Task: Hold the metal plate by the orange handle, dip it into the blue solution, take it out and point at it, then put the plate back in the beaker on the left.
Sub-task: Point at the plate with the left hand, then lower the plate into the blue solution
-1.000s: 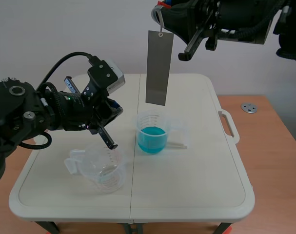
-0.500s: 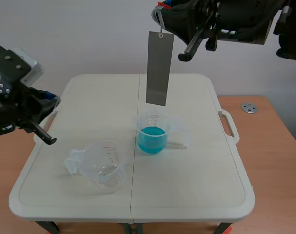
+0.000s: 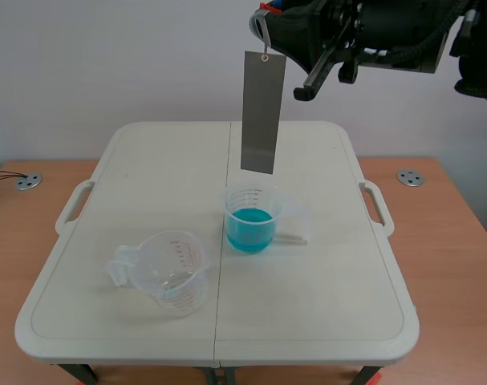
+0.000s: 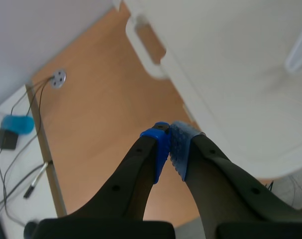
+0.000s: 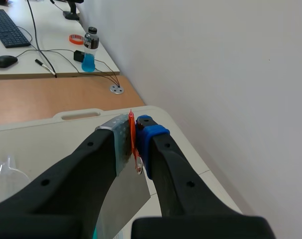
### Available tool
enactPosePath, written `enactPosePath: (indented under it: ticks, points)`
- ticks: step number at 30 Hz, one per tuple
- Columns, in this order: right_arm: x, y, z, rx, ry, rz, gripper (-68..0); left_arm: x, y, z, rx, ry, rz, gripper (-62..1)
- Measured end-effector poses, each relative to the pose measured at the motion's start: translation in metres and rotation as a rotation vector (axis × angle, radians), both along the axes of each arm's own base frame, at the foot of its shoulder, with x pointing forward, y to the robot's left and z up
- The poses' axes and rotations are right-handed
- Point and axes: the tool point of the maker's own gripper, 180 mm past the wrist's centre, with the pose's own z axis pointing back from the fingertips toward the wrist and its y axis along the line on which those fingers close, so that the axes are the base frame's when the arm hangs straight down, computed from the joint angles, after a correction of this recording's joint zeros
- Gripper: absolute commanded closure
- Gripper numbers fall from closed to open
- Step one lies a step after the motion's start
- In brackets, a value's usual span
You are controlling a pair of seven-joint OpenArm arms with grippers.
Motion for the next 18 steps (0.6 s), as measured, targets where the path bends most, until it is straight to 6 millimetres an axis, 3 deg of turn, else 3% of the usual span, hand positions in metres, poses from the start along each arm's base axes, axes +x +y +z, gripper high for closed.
enactPosePath:
  ticks: [5,13,18]
  points:
    - [0.003,-0.002,-0.005,0.004,0.017,-0.009,-1.3,-0.046,0.009,-0.027,0.02,0.139,0.018,-2.9]
    - [0.011,0.005,-0.035,-0.018,0.078,-0.023,-1.3,-0.109,0.014,-0.062,-0.006,0.302,0.061,-2.9]
    - [0.009,0.016,-0.054,-0.044,0.103,-0.008,-1.3,-0.145,0.002,-0.089,-0.054,0.422,0.054,-2.9]
